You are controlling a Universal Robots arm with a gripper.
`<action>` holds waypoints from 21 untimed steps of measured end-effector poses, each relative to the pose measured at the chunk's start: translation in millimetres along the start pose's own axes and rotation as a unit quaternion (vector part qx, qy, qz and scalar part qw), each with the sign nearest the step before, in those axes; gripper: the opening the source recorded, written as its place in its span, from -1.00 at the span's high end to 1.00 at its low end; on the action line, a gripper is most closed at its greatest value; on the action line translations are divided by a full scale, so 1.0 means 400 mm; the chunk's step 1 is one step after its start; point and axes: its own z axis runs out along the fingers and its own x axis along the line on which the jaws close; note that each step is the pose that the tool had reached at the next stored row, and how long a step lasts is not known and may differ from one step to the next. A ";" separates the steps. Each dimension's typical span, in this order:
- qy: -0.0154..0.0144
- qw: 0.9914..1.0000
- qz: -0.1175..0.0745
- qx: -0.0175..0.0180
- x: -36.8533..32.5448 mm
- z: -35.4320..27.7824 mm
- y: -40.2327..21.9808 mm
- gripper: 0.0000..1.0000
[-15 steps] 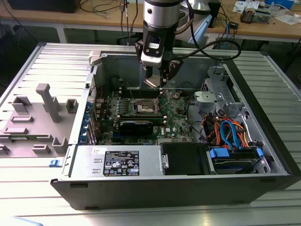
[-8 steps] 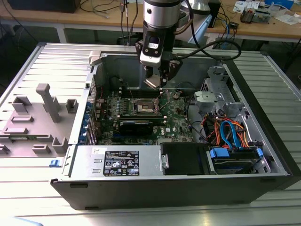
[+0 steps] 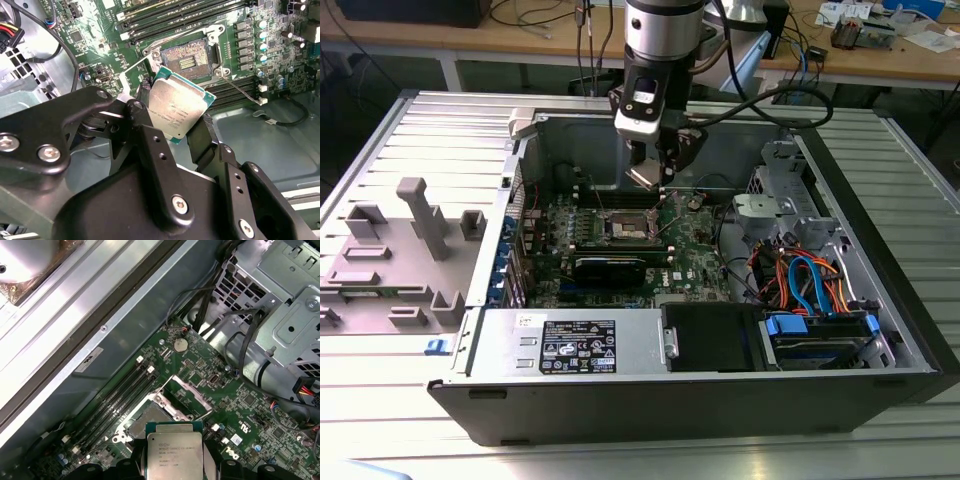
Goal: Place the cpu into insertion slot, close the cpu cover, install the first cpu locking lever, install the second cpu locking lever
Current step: 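Place the cpu into insertion slot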
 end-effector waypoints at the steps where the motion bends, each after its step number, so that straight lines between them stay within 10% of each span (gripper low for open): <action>1: 0.000 1.000 0.002 0.000 0.000 0.000 0.000 -0.09; 21: -0.002 0.999 0.034 -0.001 0.000 0.002 0.000 -0.09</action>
